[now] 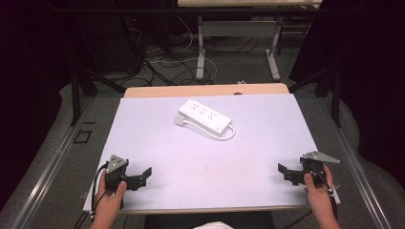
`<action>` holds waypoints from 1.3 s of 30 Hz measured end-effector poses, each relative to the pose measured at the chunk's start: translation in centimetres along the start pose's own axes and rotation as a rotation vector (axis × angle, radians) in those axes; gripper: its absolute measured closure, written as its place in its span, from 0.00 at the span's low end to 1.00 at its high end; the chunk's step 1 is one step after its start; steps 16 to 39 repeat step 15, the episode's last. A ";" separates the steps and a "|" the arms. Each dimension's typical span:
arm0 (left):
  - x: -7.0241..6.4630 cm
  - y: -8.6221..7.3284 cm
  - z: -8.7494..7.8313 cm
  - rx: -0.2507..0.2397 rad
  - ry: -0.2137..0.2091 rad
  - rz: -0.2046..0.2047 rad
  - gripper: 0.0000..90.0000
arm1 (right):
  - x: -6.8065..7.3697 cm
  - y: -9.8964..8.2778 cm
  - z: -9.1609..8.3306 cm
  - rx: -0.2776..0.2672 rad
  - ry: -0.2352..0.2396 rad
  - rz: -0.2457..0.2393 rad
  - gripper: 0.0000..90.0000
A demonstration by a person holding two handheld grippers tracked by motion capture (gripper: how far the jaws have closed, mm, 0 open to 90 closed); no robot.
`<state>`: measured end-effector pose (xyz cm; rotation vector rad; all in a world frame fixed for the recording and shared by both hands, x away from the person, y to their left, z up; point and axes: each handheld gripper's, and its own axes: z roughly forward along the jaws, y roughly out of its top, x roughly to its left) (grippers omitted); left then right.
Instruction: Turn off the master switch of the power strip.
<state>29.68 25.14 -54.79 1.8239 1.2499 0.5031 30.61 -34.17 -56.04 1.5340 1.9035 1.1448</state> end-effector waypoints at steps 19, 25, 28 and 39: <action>0.0 0.0 0.0 -0.002 -0.001 0.003 0.00 | -0.4 0.2 -0.6 0.029 0.032 0.063 0.02; 0.0 0.0 0.0 -0.002 -0.001 0.003 0.00 | -0.4 0.2 -0.6 0.029 0.032 0.063 0.02; 0.0 0.0 0.0 -0.002 -0.001 0.003 0.00 | -0.4 0.2 -0.6 0.029 0.032 0.063 0.02; 0.0 0.0 0.0 -0.002 -0.001 0.003 0.00 | -0.4 0.2 -0.6 0.029 0.032 0.063 0.02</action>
